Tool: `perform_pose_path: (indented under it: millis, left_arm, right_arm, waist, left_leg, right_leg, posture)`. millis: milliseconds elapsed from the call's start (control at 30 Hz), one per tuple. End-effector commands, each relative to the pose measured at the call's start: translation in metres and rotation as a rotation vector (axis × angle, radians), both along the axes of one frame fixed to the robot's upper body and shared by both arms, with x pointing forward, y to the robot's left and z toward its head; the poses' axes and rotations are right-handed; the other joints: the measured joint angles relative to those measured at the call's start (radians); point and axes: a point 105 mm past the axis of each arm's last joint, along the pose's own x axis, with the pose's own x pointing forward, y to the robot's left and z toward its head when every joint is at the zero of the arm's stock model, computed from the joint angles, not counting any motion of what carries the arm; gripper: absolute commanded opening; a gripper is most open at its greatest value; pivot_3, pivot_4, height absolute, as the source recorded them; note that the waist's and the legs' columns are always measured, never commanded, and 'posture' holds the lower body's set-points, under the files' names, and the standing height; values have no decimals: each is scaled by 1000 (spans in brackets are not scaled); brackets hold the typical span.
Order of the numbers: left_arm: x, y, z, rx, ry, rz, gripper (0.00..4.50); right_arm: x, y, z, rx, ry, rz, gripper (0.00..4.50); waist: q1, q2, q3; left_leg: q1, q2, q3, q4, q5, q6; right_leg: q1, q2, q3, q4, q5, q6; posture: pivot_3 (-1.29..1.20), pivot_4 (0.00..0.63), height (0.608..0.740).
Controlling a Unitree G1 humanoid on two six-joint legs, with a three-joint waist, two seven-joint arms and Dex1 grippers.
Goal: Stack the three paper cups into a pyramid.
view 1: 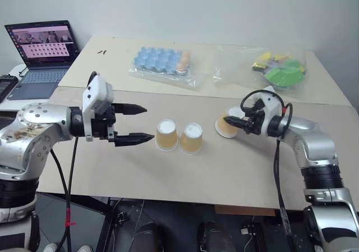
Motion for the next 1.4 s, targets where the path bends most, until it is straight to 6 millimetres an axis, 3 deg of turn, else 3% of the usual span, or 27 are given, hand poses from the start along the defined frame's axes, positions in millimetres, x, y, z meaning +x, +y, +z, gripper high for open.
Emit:
perform_pose_path:
  millis: [33,133,333,400,600,1100,1167,1233,1267,1400]
  left_arm:
    - [-5,2,11,8,-68,2,4500]
    - [-7,3,8,11,-60,8,4500]
    - [-7,1,3,10,-52,4,4500]
    - [-7,0,2,12,-52,3,4500]
    - [-7,0,2,14,-54,4,4500]
    - [-8,1,4,16,-57,15,4500]
    - [-8,2,5,17,-58,16,4500]
    - [-8,2,5,15,-58,17,4500]
    - [-7,1,5,14,-58,17,4500]
    - [-6,2,5,10,-61,24,4500]
  right_arm:
    - [0,13,46,-32,-148,76,2737]
    - [-11,43,77,-86,-208,244,2737]
    - [-40,95,110,-142,-235,565,2737]
    - [-45,107,113,-156,-225,630,2737]
    - [-49,135,99,-217,-190,749,2737]
    - [-34,139,77,-215,-112,762,2737]
    - [-33,139,77,-207,-107,756,3717]
    - [-33,140,79,-191,-114,751,4268]
    - [-34,141,83,-180,-125,751,4446]
    - [-45,136,106,-124,-169,786,4446]
  waist:
    - [-1,1,0]
    - [-3,3,2]
    - [-3,5,3]
    - [-2,5,3]
    - [1,4,3]
    - [-1,5,3]
    - [-1,5,3]
    - [-1,5,3]
    - [-1,5,3]
    - [-1,5,3]
  left_leg:
    - [0,0,0,0,0,0]
    - [0,0,0,0,0,0]
    - [0,0,1,-1,0,0]
    - [-1,0,1,-1,0,0]
    - [-1,0,0,-1,0,0]
    - [-1,-1,0,-1,0,0]
    - [-1,0,0,0,0,0]
    - [-1,0,0,0,0,0]
    - [-1,0,0,0,0,0]
    - [-2,-1,0,-1,0,0]
  right_leg:
    - [0,0,0,0,0,0]
    - [-1,0,1,0,0,0]
    - [-1,1,0,0,0,0]
    - [-1,1,0,0,0,0]
    - [-1,0,-1,1,0,0]
    - [0,1,-2,1,0,0]
    - [0,1,-2,1,0,0]
    - [-1,1,-2,1,0,0]
    - [-1,1,-2,1,0,0]
    - [-1,1,-2,2,0,0]
  posture:
    - [0,150,733]
    - [0,150,733]
    - [0,150,733]
    - [0,150,733]
    - [0,150,733]
    - [0,150,733]
    - [0,150,733]
    - [0,150,733]
    - [0,150,733]
    - [0,150,733]
